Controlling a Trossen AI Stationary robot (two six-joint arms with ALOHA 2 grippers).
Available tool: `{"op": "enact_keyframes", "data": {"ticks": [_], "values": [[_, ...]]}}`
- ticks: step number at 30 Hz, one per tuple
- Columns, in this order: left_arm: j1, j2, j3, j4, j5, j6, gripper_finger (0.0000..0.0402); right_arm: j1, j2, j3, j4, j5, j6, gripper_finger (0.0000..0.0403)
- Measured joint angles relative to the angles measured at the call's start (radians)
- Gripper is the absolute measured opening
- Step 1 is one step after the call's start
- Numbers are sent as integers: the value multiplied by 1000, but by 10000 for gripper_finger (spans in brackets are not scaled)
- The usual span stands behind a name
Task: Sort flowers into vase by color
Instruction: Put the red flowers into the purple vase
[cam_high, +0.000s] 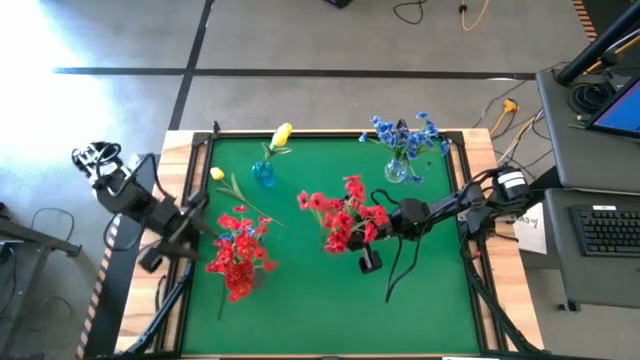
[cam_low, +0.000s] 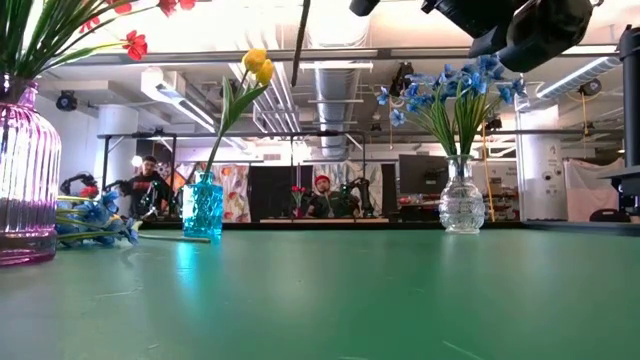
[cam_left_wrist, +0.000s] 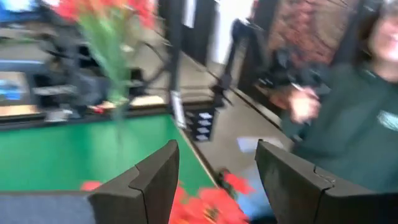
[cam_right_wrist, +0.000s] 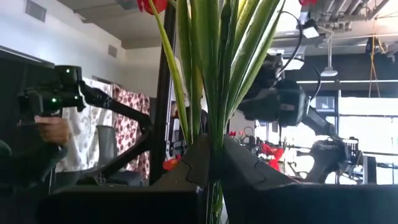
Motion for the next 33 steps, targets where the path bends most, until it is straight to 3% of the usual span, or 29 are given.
{"op": "enact_keyframes", "data": {"ticks": [7, 16, 24, 30, 33], "values": [[-179, 33, -15, -83, -127, -29, 200, 7, 0, 5, 17, 3, -7, 18], [-290, 59, -87, -128, -228, -204, 200, 18, 72, 92, 6, 4, -10, 18], [-383, 41, -90, -263, -229, -400, 200, 18, 107, 121, 7, 5, -8, 18], [-409, 8, -70, -196, -285, -323, 200, 18, 108, 121, 7, 27, -3, 18], [-409, 0, -51, -201, -220, -315, 200, 18, 108, 121, 5, 40, -8, 18]]}}
